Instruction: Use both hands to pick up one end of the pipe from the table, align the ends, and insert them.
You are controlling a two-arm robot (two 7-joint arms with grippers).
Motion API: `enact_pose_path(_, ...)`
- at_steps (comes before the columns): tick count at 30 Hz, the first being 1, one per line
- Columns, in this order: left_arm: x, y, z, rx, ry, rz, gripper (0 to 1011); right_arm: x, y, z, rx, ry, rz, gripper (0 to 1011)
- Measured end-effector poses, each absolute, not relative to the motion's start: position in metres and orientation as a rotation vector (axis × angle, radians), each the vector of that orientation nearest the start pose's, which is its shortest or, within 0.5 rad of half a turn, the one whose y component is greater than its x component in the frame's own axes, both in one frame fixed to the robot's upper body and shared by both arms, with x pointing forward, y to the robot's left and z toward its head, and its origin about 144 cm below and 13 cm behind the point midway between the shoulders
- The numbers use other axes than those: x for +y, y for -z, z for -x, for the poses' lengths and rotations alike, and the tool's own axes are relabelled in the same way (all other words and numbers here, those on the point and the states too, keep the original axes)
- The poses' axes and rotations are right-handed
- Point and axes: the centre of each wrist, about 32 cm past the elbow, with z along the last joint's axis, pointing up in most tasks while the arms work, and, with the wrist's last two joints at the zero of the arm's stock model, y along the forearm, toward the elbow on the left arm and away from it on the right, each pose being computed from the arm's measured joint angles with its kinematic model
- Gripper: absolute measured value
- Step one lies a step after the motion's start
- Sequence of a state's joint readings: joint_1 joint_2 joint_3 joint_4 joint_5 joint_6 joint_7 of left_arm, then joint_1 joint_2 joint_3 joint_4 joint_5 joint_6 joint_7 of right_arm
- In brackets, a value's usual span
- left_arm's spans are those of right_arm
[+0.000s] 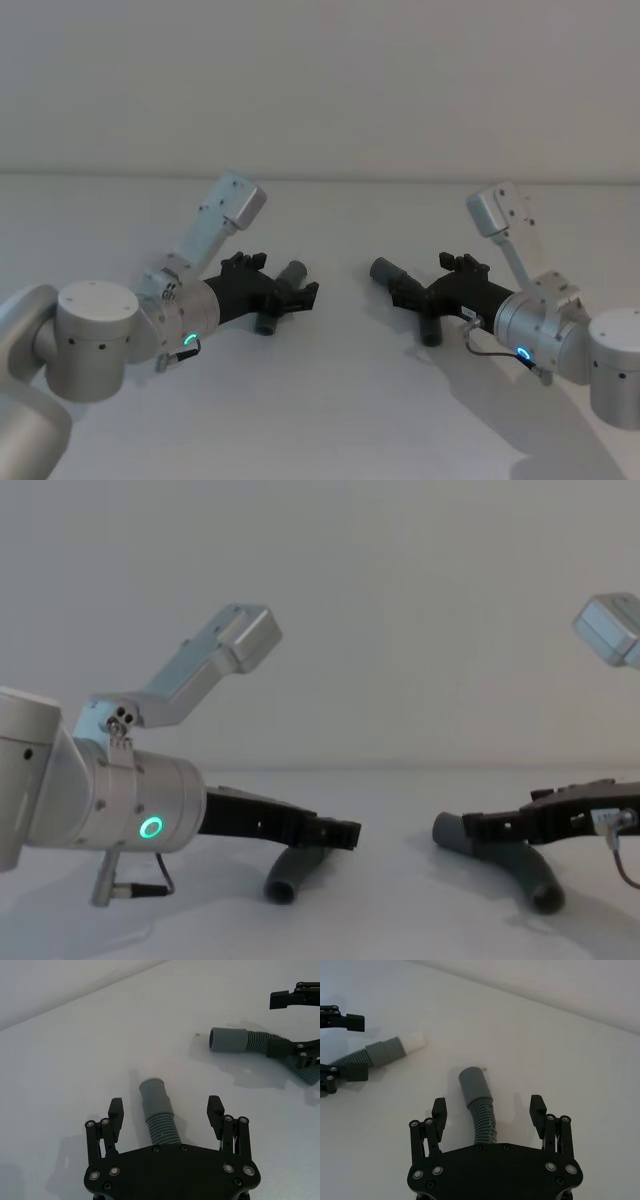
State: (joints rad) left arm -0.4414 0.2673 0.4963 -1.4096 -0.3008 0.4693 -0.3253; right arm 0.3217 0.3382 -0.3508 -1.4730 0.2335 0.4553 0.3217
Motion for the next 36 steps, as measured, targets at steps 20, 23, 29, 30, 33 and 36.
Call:
enact_pose_path(20, 0.1693, -1.2099, -0.5475, 0.180, -0.859, -0.368, 1001, -0.2331, -1.1962, -0.5307, 0.153, 0.956, 0.429, 1002)
enact_pose_path(23, 0.1694, -1.2094, -0.5475, 0.186, -0.860, -0.373, 1001, -0.2329, -1.1955, -0.5308, 0.155, 0.953, 0.432, 1002)
enact_pose_path(29, 0.1699, -1.2091, -0.5477, 0.197, -0.861, -0.383, 1001, -0.2322, -1.1944, -0.5314, 0.161, 0.950, 0.435, 1002)
enact_pose_path(30, 0.1700, -1.2090, -0.5478, 0.198, -0.860, -0.384, 1001, -0.2321, -1.1943, -0.5315, 0.161, 0.950, 0.435, 1002)
enact_pose_path(33, 0.1704, -1.2089, -0.5479, 0.203, -0.857, -0.390, 1001, -0.2315, -1.1938, -0.5319, 0.165, 0.949, 0.434, 1002)
enact_pose_path(36, 0.1707, -1.2087, -0.5481, 0.205, -0.855, -0.394, 1001, -0.2309, -1.1936, -0.5325, 0.168, 0.949, 0.433, 1002)
